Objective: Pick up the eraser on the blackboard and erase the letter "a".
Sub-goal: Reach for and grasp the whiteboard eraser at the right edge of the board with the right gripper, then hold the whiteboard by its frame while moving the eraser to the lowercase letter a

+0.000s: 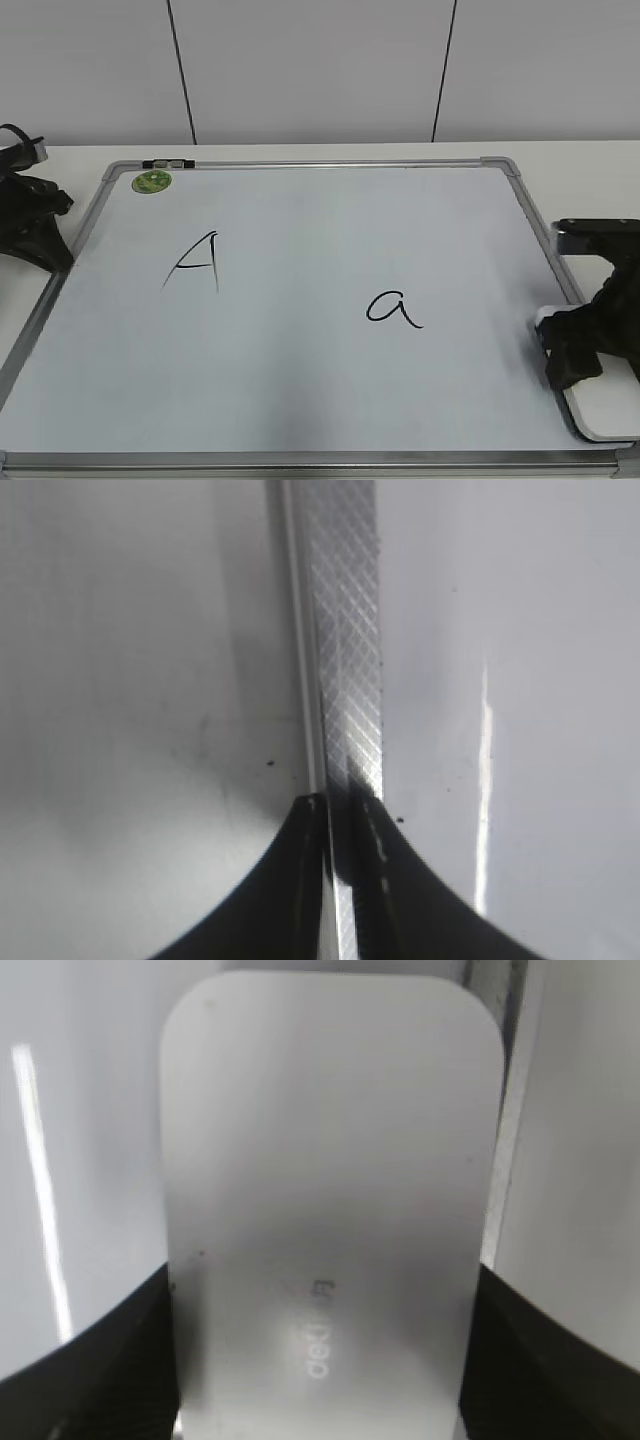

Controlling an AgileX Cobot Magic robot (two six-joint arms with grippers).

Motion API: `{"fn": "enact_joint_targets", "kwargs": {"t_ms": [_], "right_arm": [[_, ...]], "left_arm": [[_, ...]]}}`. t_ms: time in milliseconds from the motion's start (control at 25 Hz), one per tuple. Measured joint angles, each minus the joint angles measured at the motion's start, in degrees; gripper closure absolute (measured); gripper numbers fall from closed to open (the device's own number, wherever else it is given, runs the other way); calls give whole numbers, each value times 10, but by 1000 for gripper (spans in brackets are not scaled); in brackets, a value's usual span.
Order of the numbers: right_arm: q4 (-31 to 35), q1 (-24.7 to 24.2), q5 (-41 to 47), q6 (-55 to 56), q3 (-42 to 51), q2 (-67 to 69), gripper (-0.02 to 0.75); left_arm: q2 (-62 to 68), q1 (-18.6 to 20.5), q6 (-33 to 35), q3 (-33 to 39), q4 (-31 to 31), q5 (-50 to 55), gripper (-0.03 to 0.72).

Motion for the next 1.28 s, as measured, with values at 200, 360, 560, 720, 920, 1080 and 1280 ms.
{"fn": "enact_joint_targets", "kwargs": {"t_ms": [200, 360, 560, 720, 920, 1080, 1280], "right_arm": [[0, 0, 55, 0, -39, -32, 213], [10, 1, 94, -12, -83, -34, 214], [32, 2, 132, -35, -131, -34, 214], [41, 2, 136, -45, -150, -34, 214], [50, 35, 138, -51, -169, 8, 214], [52, 87, 138, -53, -205, 58, 214], [41, 140, 143, -54, -289, 124, 214]], "left_arm": [[0, 0, 0, -1, 1, 0, 653], [0, 0, 0, -1, 1, 1, 653], [0, 0, 0, -1, 2, 1, 653], [0, 0, 0, -1, 2, 1, 653], [0, 0, 0, -1, 2, 1, 653], [0, 0, 0, -1, 1, 1, 653], [0, 0, 0, -1, -1, 1, 653]]}}
